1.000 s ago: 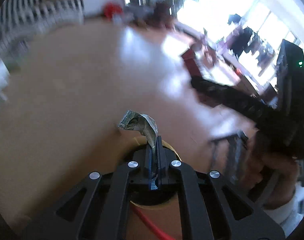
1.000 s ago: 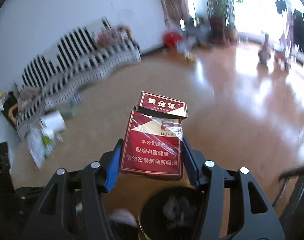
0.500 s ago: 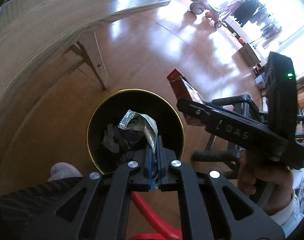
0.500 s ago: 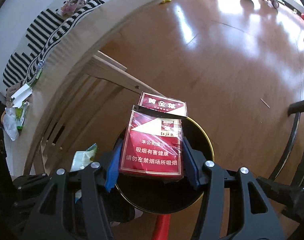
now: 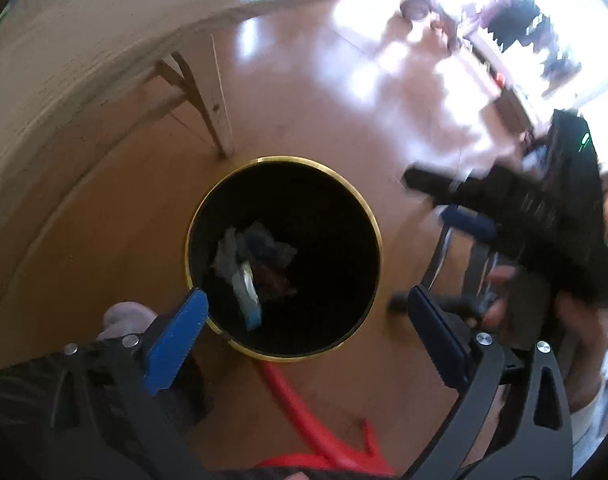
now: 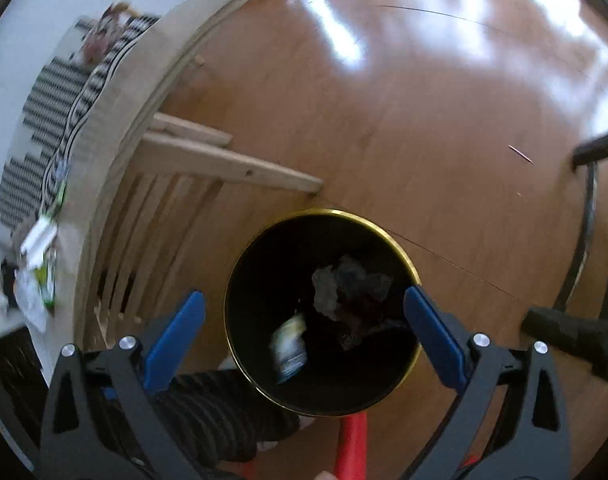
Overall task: Collect trash
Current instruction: 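Carry green wrapper and red box to the black bin and open both tools, then grasp the pink plush toy with the left tool while the right tool grasps the clear plastic bag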
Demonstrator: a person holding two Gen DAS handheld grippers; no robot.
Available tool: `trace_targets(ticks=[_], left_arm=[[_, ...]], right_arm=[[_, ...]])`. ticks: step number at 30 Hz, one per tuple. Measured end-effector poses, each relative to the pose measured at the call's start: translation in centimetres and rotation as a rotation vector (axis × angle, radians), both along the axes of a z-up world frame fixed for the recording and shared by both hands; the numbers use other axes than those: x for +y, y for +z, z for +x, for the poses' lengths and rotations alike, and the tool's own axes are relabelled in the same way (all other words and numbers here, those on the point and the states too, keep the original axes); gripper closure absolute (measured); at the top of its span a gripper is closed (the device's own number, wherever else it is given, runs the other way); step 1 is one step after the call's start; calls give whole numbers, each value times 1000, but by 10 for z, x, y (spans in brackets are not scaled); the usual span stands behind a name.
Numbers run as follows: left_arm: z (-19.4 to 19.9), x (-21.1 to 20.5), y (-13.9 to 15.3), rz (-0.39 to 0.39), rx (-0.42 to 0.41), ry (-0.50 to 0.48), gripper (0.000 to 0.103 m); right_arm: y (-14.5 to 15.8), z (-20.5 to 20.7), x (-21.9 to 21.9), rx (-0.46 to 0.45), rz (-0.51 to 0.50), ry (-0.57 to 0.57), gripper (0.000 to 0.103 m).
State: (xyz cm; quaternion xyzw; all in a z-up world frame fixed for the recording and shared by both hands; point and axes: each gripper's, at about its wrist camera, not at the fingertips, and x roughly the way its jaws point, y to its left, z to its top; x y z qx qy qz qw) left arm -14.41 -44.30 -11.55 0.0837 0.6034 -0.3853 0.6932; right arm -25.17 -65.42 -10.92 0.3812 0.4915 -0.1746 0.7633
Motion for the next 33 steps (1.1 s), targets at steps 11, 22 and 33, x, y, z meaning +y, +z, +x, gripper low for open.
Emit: trace_targets(ticks=[11,22,33], left_arm=[[52,142,122,-163,-349,439,6],[89,390,126,-23,-403,973,6],[173,405,76,50,-376,830,6]], right_arm=[[67,44,63,-115,-385,199,6],[152,174,259,-429,-423,643,6],[136,294,425,-428,-354,929,7]])
